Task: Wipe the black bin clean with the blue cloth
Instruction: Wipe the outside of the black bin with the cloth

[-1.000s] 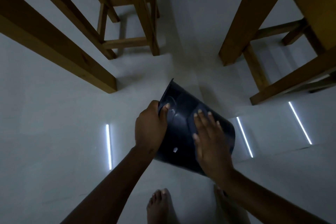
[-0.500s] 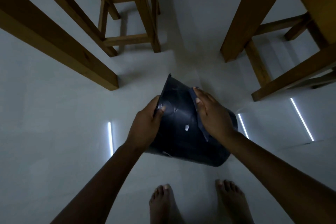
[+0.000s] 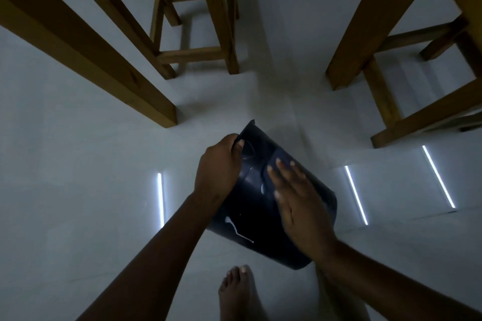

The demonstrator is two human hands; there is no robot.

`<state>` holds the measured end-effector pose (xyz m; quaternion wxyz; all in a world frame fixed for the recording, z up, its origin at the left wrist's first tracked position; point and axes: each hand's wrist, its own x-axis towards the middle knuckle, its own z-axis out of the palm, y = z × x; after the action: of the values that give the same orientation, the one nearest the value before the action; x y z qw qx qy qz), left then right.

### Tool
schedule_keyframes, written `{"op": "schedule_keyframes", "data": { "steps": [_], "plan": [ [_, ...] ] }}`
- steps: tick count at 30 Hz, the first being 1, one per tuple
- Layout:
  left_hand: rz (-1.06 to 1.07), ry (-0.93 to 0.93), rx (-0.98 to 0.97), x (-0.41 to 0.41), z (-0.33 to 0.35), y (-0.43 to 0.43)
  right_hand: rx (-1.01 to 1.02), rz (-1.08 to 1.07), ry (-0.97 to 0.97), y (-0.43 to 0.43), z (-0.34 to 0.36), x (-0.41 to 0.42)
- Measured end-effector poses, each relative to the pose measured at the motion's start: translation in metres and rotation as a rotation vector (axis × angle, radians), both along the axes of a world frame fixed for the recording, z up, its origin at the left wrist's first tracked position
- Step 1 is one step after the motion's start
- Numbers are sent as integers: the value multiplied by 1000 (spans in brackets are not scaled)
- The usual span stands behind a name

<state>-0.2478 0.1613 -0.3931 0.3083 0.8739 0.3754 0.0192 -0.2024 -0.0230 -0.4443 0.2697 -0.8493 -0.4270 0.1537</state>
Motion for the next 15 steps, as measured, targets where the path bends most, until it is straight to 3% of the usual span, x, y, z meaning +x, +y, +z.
{"op": "schedule_keyframes", "data": {
  "steps": [3,7,9,12,15],
  "plan": [
    [25,2,33,2,-6,0,39,139,-3,4,-5,-1],
    [-2,4,64,9,-5,-4,94,-123,263,26,-8,37],
    [-31,-8,73,11,-2,-6,21,-150,198,12,-6,23],
    [7,6,49,11,-3,-4,-41,38,-37,-7,1,-13],
    [57,39,-11,15,-2,-1,15,96,-19,7,-4,0]
  ]
}}
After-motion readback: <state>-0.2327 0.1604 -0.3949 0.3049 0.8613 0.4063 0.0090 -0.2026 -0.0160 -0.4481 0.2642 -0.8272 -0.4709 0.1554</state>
